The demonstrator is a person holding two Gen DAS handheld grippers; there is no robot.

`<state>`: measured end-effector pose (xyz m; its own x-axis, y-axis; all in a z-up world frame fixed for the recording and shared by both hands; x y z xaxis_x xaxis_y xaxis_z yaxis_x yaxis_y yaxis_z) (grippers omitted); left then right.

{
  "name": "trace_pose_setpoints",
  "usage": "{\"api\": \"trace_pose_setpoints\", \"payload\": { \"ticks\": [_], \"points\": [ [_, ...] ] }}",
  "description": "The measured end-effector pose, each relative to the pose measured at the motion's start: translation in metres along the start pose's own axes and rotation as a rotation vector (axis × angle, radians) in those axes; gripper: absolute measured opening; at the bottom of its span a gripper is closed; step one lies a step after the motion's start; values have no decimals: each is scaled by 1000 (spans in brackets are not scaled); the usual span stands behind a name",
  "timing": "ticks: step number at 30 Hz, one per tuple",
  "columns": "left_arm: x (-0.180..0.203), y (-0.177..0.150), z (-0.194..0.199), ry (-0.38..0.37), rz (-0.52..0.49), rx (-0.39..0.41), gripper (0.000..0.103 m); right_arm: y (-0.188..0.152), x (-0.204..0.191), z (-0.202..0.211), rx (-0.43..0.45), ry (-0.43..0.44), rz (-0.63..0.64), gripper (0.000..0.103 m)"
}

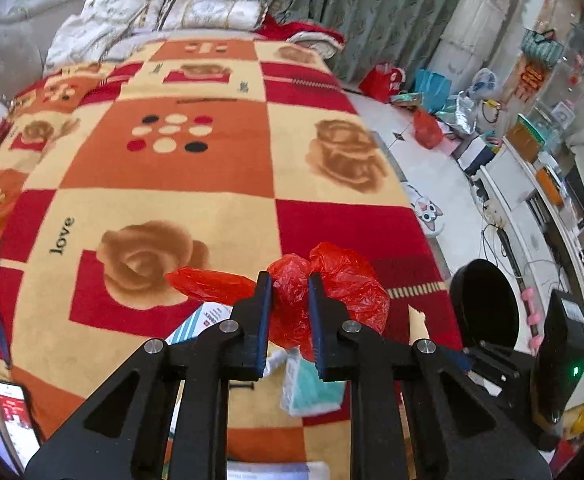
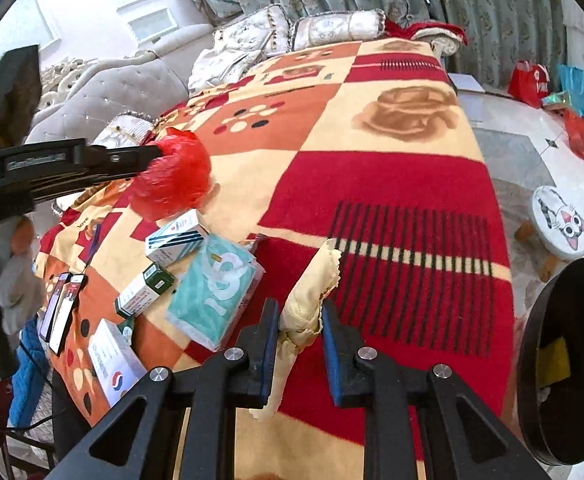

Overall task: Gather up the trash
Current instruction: 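Carry the red bag and beige cloth over the black bin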

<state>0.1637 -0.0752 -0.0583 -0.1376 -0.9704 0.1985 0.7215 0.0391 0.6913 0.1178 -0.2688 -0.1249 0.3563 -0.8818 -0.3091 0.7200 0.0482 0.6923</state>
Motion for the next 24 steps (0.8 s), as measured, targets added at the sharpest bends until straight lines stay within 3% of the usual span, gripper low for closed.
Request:
{"api": "trace_pose_setpoints", "payload": {
  "ticks": [9,24],
  "points": [
    [29,-16,27,-6,-59,44,15,3,-3,25,39,-15,14,20],
    [75,-31,30,-65,-104,46,15,7,19,59,98,-72,-11,20]
  ]
}}
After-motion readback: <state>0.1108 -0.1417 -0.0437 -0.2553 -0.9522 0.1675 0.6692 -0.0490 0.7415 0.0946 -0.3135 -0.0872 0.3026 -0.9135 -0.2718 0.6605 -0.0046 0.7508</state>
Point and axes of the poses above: each gripper's, at about its wrist camera, not at the fingertips, and z roughly against the way its jaws point, x to its right, y to its top, the point moved 3 cm from there along -z, roughly the way its jaws point, and after that the axes turned 8 degrees about x, right-handed, at the moved point
